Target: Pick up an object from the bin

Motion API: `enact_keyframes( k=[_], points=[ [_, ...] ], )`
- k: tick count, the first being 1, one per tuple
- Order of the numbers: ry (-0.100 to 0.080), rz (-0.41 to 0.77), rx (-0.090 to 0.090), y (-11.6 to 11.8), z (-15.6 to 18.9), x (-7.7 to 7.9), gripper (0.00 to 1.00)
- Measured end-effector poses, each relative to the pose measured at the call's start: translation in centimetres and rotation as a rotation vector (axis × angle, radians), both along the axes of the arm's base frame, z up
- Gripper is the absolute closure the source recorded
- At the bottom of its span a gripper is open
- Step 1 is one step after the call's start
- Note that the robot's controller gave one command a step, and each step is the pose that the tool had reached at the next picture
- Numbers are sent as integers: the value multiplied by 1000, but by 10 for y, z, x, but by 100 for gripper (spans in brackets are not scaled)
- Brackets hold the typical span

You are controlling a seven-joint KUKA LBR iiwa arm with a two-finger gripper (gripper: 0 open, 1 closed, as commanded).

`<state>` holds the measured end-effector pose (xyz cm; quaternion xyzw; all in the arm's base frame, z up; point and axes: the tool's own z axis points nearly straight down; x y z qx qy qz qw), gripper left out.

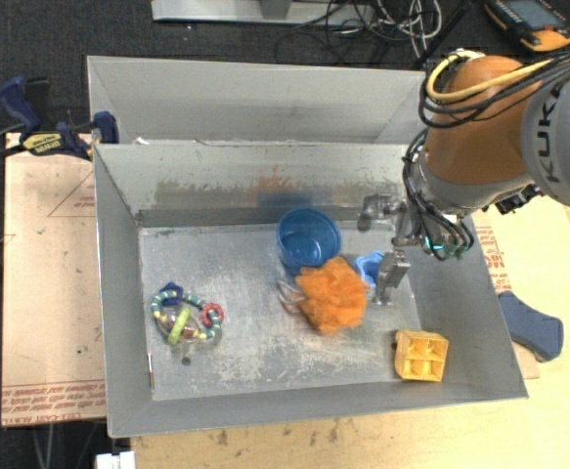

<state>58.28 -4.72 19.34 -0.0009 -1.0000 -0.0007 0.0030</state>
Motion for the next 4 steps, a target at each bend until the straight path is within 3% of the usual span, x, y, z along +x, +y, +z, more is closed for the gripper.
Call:
enact_keyframes(
  k=[2,3,4],
  points=[
    [-13,8,-1,0,1,3,0],
    [-7,219,-1,-29,-82,28,100],
    [-7,219,-1,-29,-82,28,100]
  ],
)
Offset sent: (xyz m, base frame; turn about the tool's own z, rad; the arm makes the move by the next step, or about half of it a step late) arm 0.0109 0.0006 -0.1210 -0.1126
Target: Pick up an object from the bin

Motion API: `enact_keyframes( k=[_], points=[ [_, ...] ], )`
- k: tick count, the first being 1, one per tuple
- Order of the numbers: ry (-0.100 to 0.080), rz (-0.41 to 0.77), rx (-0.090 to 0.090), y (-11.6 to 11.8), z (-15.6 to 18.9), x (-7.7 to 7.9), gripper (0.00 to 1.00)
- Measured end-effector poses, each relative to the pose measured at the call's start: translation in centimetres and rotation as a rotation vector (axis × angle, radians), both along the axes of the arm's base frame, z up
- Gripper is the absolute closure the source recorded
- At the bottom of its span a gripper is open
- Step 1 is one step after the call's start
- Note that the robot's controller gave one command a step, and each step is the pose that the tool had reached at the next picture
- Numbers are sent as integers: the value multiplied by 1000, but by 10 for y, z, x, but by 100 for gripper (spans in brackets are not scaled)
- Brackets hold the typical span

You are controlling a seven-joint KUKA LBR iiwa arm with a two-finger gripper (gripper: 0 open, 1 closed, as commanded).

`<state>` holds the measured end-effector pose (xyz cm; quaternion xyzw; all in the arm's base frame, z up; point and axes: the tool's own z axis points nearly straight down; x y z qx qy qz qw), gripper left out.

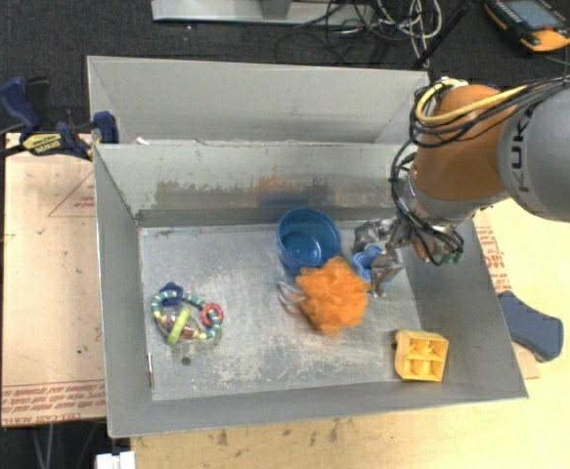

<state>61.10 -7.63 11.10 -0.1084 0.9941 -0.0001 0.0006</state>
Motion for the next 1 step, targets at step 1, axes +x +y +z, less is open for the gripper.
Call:
enact_keyframes(
  k=[1],
  points=[
    [-3,-42,1,-20,105,9,100]
  ],
)
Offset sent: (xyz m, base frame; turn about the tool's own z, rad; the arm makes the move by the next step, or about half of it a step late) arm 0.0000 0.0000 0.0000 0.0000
